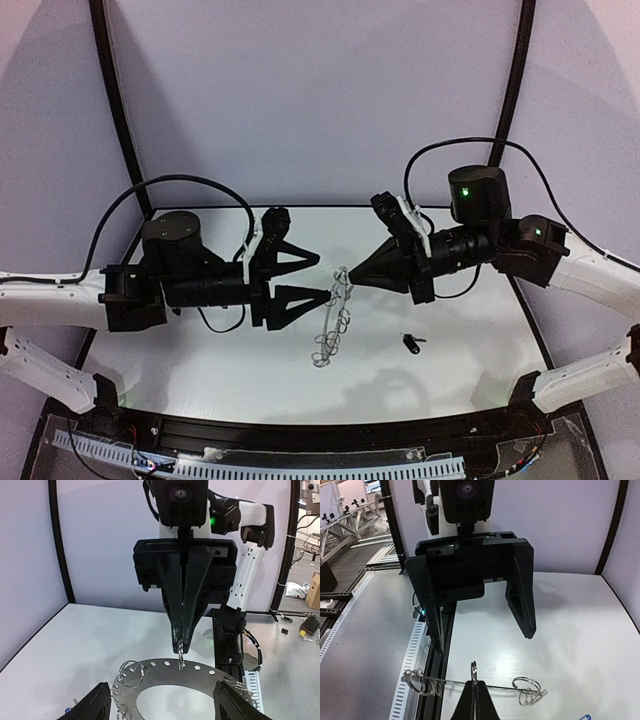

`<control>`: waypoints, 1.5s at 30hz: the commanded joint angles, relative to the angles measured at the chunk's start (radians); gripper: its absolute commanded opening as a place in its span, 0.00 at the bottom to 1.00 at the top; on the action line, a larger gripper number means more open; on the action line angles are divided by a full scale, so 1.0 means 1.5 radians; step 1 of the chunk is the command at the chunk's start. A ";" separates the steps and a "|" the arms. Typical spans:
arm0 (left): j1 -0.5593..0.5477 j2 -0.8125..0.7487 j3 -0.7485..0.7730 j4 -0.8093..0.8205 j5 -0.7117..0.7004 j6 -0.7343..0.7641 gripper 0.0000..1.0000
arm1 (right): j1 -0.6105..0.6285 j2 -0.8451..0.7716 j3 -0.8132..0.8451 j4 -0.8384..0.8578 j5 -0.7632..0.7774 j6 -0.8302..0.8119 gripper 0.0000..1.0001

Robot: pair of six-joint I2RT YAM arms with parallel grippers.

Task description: Put the keys on the keyring

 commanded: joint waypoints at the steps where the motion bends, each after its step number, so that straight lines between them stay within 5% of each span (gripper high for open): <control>1: -0.001 -0.007 0.023 -0.083 -0.020 -0.014 0.72 | 0.008 0.016 0.038 -0.032 0.044 0.001 0.00; 12: -0.001 0.044 0.079 -0.117 -0.001 -0.013 0.58 | 0.018 0.052 0.074 -0.075 0.077 -0.005 0.00; 21: -0.001 0.056 0.084 -0.135 -0.036 0.003 0.34 | 0.022 0.054 0.080 -0.090 0.074 -0.009 0.00; 45: -0.001 0.059 0.082 -0.140 -0.043 0.007 0.23 | 0.034 0.075 0.091 -0.115 0.076 -0.022 0.00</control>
